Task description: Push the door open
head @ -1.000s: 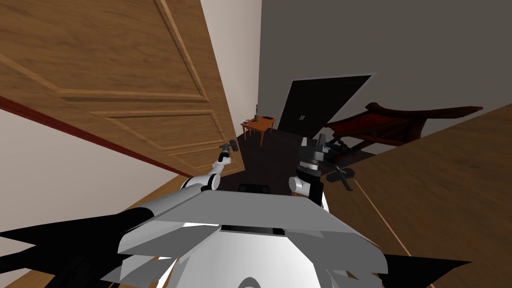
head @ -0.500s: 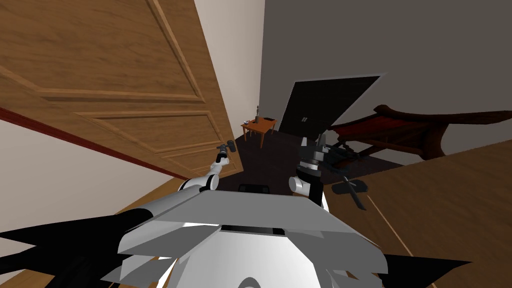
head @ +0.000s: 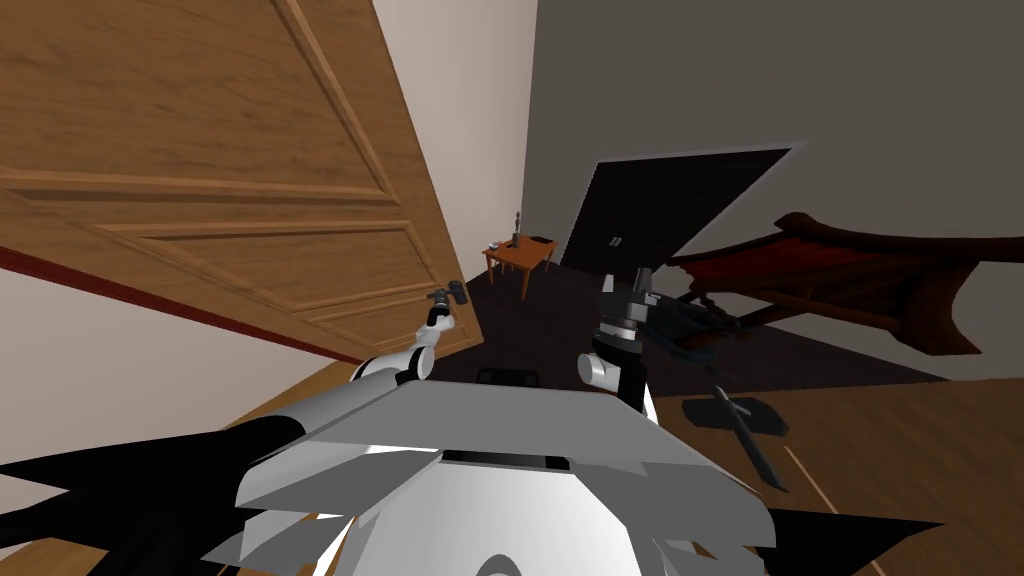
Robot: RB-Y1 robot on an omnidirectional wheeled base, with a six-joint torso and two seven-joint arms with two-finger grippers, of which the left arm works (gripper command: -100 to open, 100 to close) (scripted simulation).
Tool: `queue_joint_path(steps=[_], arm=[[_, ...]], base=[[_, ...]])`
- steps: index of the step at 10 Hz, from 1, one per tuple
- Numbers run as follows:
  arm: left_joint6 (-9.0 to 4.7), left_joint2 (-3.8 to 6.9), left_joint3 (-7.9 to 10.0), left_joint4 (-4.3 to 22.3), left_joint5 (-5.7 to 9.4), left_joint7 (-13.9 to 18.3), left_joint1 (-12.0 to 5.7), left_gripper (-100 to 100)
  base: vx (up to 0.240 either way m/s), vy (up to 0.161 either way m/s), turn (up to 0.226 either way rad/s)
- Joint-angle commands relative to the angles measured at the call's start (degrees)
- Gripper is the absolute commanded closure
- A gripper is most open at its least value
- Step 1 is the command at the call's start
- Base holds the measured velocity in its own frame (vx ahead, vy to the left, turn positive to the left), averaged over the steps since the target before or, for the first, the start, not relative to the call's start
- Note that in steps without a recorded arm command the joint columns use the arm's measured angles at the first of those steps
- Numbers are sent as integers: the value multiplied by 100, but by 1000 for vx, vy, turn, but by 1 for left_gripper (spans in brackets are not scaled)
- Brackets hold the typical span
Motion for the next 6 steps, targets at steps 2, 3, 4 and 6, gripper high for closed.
queue_joint_path(steps=[2, 3, 4, 6], arm=[[60, 23, 147, -136, 49, -85, 50, 100], [58, 41, 186, -132, 63, -99, 56, 100], [56, 57, 222, -128, 76, -112, 62, 100], [24, 122, 299, -65, 108, -124, 92, 100]], base=[[173, -73, 63], [168, -59, 55], [170, -37, 49], [93, -4, 38]])
